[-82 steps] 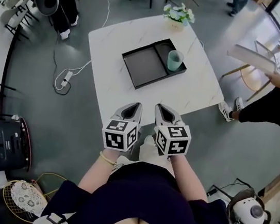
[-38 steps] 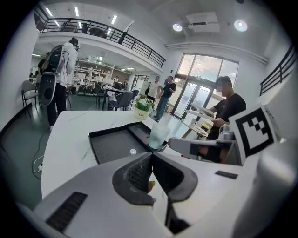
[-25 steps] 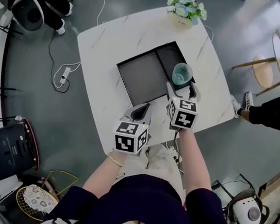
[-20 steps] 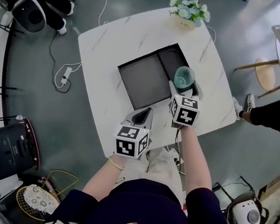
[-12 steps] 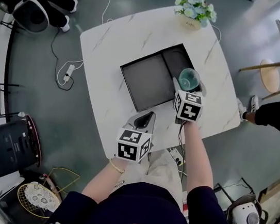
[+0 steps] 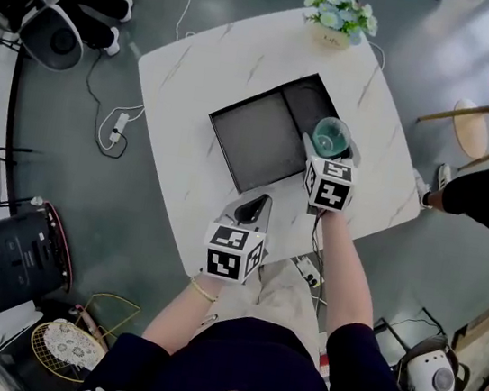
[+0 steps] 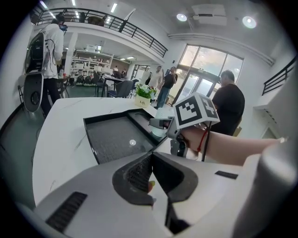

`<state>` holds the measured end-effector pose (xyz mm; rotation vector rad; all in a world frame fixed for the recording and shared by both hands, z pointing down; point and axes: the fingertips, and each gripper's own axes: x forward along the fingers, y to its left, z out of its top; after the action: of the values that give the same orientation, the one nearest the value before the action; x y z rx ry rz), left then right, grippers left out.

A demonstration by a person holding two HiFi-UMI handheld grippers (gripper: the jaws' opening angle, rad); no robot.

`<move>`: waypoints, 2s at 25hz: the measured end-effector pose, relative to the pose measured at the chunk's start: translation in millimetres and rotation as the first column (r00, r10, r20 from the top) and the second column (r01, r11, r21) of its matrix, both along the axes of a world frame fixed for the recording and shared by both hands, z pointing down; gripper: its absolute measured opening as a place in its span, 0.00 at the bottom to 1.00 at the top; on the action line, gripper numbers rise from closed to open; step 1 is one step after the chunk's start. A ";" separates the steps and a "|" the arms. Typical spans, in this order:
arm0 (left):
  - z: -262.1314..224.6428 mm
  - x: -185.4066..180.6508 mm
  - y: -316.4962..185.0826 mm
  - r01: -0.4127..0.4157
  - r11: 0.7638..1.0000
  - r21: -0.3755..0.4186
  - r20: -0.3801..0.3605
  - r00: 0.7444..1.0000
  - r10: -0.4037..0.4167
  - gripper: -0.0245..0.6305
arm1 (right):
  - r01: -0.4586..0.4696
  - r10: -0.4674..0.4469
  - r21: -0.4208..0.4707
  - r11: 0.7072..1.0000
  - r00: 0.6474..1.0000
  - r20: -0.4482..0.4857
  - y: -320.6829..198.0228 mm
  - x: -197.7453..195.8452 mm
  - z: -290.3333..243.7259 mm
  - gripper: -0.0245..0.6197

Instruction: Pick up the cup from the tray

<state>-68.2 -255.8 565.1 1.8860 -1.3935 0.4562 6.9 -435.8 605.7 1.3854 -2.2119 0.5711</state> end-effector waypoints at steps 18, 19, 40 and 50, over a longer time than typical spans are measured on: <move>-28.5 -6.2 9.1 -0.012 0.998 0.068 -0.005 1.000 0.013 0.05 | 0.141 -0.144 0.083 0.987 0.989 0.027 91.9 -15.7 -84.7 0.62; -30.8 -5.9 11.5 -0.013 0.997 0.072 -0.004 1.000 0.013 0.05 | 0.146 -0.149 0.089 0.985 0.988 0.035 98.7 -16.7 -91.0 0.62; -63.3 -11.2 48.5 -0.010 0.987 0.159 0.022 1.000 0.007 0.05 | 0.177 -0.186 0.139 0.974 0.981 0.058 203.7 -7.4 -133.6 0.62; -67.6 -8.8 53.4 -0.005 0.985 0.171 0.021 1.000 0.002 0.05 | 0.180 -0.192 0.151 0.972 0.979 0.067 210.6 -7.2 -137.5 0.62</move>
<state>-77.0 -202.4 497.5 2.0260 -1.4837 0.3684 -0.3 -225.2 468.2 1.2229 -2.4584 0.4144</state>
